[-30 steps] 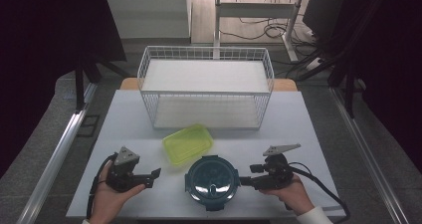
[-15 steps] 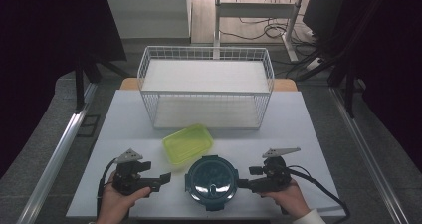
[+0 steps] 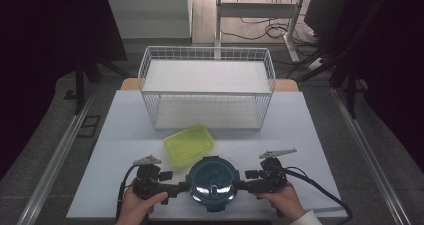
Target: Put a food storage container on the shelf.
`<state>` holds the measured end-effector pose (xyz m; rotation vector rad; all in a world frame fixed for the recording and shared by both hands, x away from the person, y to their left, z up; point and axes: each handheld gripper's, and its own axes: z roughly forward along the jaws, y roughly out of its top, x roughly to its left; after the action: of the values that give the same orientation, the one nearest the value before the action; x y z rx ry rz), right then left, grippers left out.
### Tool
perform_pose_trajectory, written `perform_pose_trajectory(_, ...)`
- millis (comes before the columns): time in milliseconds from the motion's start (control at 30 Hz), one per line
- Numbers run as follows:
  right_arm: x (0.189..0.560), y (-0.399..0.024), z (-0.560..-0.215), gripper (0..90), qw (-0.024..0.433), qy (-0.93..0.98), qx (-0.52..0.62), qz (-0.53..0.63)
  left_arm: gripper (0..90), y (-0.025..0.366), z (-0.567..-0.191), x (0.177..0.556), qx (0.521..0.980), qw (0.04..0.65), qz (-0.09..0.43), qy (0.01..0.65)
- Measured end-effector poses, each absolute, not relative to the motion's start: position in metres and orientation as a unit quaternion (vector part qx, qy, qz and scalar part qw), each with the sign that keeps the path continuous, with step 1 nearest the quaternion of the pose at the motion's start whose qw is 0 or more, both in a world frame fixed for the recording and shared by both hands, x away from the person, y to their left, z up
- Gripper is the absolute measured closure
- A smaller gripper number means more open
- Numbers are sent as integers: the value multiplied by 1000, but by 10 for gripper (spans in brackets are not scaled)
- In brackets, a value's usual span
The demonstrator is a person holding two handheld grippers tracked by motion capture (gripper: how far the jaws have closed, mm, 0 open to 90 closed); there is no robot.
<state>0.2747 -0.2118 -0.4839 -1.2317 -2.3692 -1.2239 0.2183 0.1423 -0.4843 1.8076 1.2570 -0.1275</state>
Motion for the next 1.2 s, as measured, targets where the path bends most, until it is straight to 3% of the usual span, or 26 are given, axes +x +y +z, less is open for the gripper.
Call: perform_pose_trajectory(1200,283,-198,-500,145,145,-785,-452,-398,128,119,-512,235,714,457,-121,516)
